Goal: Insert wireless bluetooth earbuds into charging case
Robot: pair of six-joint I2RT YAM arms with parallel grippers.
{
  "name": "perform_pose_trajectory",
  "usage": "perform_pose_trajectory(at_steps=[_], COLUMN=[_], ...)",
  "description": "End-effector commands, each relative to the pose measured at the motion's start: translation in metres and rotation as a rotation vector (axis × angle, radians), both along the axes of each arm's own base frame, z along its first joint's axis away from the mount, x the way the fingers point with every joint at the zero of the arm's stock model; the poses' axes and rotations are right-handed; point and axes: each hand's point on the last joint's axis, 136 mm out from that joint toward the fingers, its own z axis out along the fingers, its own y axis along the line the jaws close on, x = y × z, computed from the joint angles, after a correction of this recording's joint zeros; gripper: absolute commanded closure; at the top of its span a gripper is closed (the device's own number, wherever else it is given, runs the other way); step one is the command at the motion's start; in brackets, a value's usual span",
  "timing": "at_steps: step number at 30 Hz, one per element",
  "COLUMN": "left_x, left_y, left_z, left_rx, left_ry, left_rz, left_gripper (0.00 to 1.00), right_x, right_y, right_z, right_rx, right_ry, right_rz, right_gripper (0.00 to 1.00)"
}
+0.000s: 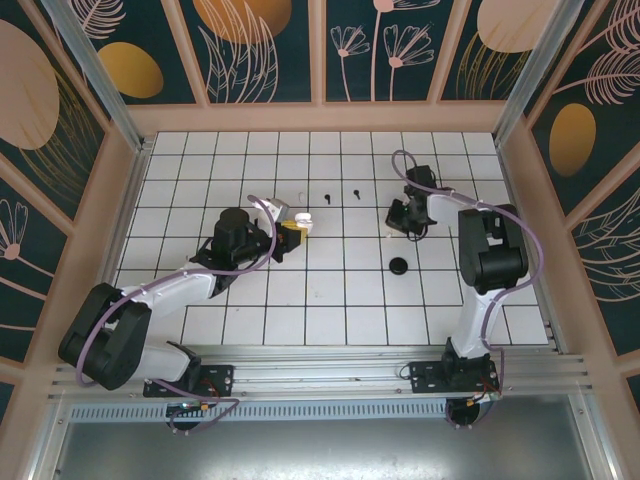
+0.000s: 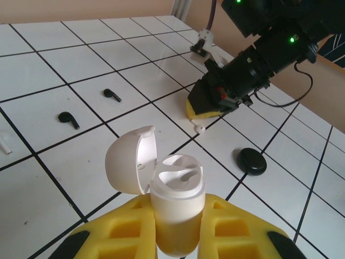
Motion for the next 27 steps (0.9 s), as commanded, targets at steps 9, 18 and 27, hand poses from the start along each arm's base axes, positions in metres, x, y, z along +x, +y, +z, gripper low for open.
perform_pose_trajectory(at_steps=[9,18,27], left_x=[-0.008,-0.011,-0.013], left_y=[0.003,0.005,0.008], left_z=[0.019,0.020,0.021], left_rx=[-0.036,-0.038,-0.033], left_ry=[-0.053,-0.057,-0.063], left_rz=[0.001,0.005,0.009], left_gripper=[0.88,0.88,0.88], right_x=[-0.041,-0.024,-0.040], right_y=[0.026,-0.003,-0.014], right_z=[0.017,0.030,0.001], right_rx=[0.008,-0.143,-0.225], right_ry=[0.104,0.074,0.149], right_rz=[0.018,0.027,0.058], right_gripper=[0.91,0.91,0.92])
